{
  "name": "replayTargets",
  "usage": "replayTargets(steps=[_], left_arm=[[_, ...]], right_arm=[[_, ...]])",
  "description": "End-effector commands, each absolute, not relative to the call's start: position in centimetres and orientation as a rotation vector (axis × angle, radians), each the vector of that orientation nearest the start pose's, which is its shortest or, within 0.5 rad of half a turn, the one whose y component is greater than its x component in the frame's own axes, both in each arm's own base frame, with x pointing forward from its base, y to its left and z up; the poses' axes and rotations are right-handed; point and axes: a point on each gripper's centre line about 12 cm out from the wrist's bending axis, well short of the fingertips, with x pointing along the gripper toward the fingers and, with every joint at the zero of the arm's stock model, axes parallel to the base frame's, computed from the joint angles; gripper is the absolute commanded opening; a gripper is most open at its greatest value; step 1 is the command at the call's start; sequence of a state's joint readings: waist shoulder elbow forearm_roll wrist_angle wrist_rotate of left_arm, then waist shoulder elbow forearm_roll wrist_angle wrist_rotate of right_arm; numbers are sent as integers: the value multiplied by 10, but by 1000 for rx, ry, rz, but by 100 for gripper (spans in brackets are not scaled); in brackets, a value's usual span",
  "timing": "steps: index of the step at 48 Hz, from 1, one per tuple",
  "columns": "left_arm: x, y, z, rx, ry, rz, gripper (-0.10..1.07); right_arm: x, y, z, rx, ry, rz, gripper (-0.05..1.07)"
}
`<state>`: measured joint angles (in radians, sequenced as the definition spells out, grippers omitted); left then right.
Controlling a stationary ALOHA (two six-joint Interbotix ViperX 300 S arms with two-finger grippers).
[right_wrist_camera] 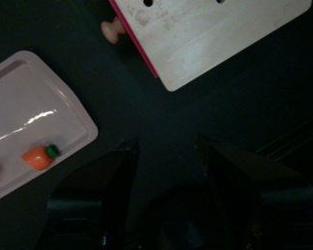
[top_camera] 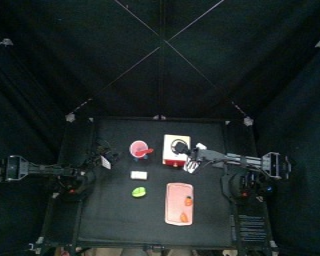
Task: Grab drawer handle
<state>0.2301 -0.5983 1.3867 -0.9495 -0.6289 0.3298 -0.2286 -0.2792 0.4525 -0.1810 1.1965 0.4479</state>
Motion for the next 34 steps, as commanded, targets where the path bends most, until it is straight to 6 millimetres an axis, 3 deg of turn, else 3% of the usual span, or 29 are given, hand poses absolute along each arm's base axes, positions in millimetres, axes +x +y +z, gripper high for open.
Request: replayTargets(steps=[1, 12, 24, 34], left_arm=[[179, 98, 173, -411, 144, 766, 92], [185, 84, 197, -324, 54, 633, 92], [198, 55, 226, -213, -35, 431, 92], [207, 35, 240, -127, -79, 309, 92]], right_arm=[[274, -83, 277, 378, 1180, -587, 84], [260, -72, 266, 408, 1045, -541, 84], [260, -53, 268, 503, 709, -407, 84], [261, -44, 254, 521, 512, -312, 84]])
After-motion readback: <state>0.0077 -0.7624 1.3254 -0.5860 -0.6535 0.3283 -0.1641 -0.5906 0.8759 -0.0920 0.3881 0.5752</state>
